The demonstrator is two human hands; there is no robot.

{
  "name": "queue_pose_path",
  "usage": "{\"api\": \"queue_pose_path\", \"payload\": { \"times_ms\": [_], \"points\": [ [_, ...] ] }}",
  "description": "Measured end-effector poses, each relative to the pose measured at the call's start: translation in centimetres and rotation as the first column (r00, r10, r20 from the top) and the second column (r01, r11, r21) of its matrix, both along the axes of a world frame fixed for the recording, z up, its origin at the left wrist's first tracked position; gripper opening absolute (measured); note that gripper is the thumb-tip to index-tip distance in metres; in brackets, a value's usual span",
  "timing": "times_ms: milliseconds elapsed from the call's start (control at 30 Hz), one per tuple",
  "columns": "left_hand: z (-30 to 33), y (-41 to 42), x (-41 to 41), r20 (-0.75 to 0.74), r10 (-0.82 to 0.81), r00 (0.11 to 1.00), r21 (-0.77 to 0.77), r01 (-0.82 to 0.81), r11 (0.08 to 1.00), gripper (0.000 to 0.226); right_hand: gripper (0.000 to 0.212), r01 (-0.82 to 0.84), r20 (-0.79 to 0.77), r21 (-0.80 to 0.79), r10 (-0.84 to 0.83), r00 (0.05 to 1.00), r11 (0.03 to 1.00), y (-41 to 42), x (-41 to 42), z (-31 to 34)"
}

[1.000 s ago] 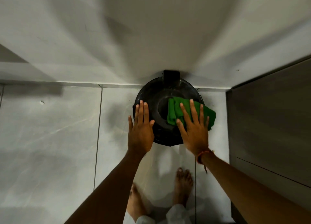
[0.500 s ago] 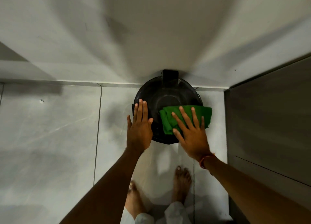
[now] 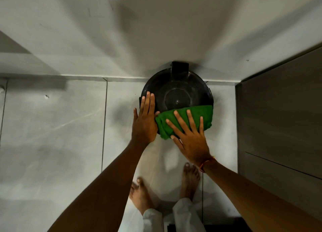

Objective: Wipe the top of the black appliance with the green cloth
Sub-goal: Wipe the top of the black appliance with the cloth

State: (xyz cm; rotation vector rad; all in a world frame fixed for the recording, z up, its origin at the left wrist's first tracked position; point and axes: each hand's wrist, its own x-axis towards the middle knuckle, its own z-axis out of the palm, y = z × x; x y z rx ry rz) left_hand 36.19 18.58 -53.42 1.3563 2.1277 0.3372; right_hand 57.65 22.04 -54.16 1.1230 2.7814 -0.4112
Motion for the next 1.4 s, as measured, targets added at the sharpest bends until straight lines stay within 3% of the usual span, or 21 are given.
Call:
{"api": "queue_pose_path", "payload": {
  "times_ms": [100,200,267,333,400,500,600,667,767,867,1067,1133,1233,1300,1400],
  "points": [
    [0.3,0.0,0.1,-0.003,0.017,1.0,0.009,-0.017,1.0,0.064,0.058,-0.019,0.014,-0.029,0.02,1.0,0.999,-0.2,2.7,-0.1],
    [0.4,0.1,0.3,-0.017,0.024,1.0,-0.002,-0.024,1.0,0.064,0.057,0.248,-0.033,-0.142,-0.255,0.966,0.958,1.0,2.1,0.7],
    [0.3,0.1,0.5,-0.027,0.026,0.999,-0.006,-0.026,1.0,0.065,0.059,0.438,-0.089,-0.24,-0.469,0.879,0.867,3.4,0.0,1.1],
    [0.2,0.2,0.5,-0.038,0.027,0.999,-0.006,-0.027,1.0,0.065,0.06,0.537,-0.096,-0.27,-0.578,0.811,0.799,7.0,-2.3,1.5],
    [0.0,0.3,0.7,-0.039,0.032,0.999,-0.009,-0.033,0.999,0.065,0.063,0.522,-0.072,-0.215,-0.547,0.834,0.825,10.3,-4.0,1.8],
    [-0.2,0.2,0.7,-0.044,0.043,0.998,-0.014,-0.044,0.999,0.066,0.062,0.276,-0.032,-0.077,-0.279,0.96,0.958,12.2,-4.9,1.9],
    [-0.2,0.1,1.0,-0.04,0.047,0.998,-0.013,-0.047,0.999,0.066,0.062,0.081,-0.015,-0.031,-0.082,0.997,0.996,10.5,-2.7,1.7],
    [-0.1,0.3,1.0,-0.029,0.051,0.998,-0.013,-0.052,0.999,0.066,0.062,0.188,-0.08,-0.109,-0.197,0.977,0.976,9.1,-0.8,1.3],
    [-0.2,0.4,0.9,-0.013,0.061,0.998,-0.018,-0.061,0.998,0.066,0.065,0.438,-0.149,-0.232,-0.477,0.866,0.868,9.6,-1.0,1.2],
    [-0.2,0.5,0.9,0.016,0.071,0.997,-0.013,-0.071,0.997,0.066,0.064,0.529,-0.156,-0.29,-0.585,0.796,0.797,13.8,-3.8,1.8],
    [-0.4,-0.2,0.7,0.037,0.07,0.997,0.028,-0.071,0.997,0.063,0.062,0.37,-0.014,-0.183,-0.379,0.925,0.911,15.5,-7.3,2.3],
    [-0.5,-0.2,0.8,0.032,0.069,0.997,0.018,-0.07,0.997,0.063,0.061,0.196,0.01,-0.06,-0.195,0.981,0.979,13.2,-7.2,2.4],
    [-0.7,-0.1,0.6,-0.035,0.031,0.999,-0.043,-0.032,0.999,0.07,0.06,-0.031,0.038,0.007,0.031,0.999,0.999,9.0,-5.6,1.7],
    [-0.7,-0.3,0.4,-0.089,-0.025,0.996,-0.056,0.02,0.998,0.083,0.059,-0.009,0.017,-0.016,0.009,1.0,1.0,5.7,-4.1,1.3],
    [-0.4,-0.2,0.2,-0.037,-0.028,0.999,-0.034,0.027,0.999,0.091,0.059,-0.006,0.014,-0.022,0.006,1.0,1.0,3.0,-1.6,1.4]
  ]
}}
